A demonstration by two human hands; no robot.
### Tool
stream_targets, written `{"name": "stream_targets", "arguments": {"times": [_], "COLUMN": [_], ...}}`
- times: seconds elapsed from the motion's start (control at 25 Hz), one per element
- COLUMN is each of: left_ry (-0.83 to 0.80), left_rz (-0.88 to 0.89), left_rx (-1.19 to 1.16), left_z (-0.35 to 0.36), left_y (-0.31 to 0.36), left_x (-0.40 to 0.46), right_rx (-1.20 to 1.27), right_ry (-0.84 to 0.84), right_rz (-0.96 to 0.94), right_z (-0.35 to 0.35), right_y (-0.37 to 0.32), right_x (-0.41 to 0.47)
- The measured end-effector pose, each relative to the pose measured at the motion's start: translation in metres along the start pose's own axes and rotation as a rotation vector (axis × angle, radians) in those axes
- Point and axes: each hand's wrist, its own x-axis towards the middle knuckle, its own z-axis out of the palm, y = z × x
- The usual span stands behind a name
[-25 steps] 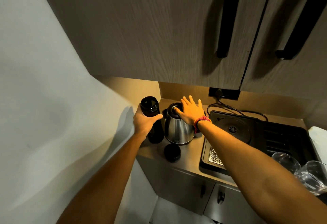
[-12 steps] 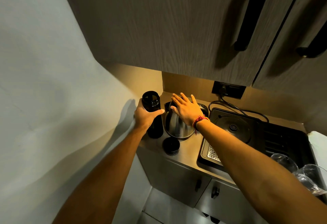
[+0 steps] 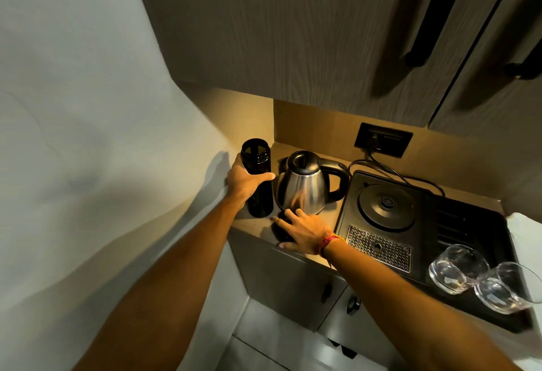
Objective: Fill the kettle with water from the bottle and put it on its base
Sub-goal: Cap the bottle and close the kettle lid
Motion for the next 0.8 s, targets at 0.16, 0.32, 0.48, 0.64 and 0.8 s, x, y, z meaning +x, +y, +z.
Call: {"name": "stream_targets", "arguments": {"times": [0.16,0.32,0.48,0.64,0.8], "left_ry": [-0.015,-0.023,-0.106,-0.135,-0.125], "left_rz": [-0.002,0.009,0.06,0.117,0.032], "left_rx": [0.009,-0.028,-0.188,-0.234,-0.111], "left_z": [-0.002,-0.002,-0.005,-0.009,-0.011], "left_y": [-0.001,-0.001,0.0,0.001,0.013], "left_x": [0.0,-0.002,-0.009,-0.011,-0.008], "right_rx": [0.227,0.512,0.64,0.447,0.4], "right_ry": [-0.088,0.332,0.586,0.464,0.363], "right_rz": [0.074,0.14,0.23,0.175,0.163], "right_z": [-0.006,-0.056,-0.128,-0.165,-0.177], "right_y": [-0.001,0.014,0.025,0.007,0.007], "right_x": [0.003,-0.002,0.023,0.056,0.073]}}
